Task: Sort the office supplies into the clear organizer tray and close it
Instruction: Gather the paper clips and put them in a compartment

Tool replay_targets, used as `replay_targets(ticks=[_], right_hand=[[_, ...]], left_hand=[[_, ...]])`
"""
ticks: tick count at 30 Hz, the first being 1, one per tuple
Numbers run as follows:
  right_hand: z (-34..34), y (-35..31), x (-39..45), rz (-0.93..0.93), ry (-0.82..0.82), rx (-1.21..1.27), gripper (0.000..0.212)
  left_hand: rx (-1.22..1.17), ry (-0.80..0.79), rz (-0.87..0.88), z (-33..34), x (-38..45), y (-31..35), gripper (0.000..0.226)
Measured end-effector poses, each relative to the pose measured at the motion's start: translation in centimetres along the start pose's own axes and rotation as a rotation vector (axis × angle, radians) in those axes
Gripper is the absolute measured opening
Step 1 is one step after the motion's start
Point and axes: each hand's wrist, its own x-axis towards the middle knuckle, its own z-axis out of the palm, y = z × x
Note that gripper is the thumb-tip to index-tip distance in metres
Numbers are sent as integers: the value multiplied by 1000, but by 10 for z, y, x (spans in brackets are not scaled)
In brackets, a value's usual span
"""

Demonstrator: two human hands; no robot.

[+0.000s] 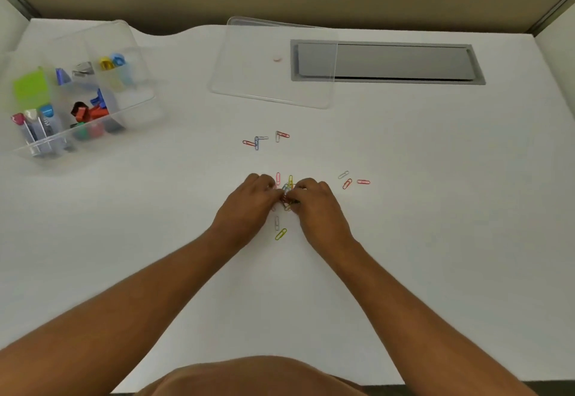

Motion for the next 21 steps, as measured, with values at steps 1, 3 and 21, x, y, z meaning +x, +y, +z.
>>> replay_targets(ticks=[1,3,21], right_hand=[[0,-1,-1,12,20,17,23],[-2,-2,-1,41,51,73,20],[-3,-88,23,810,48,1864,17]], left_hand=[[4,-8,9,0,-3,0,23],[16,-12,18,2,-3,-2,15],[-1418,263,-920,-71,-47,-59,12]])
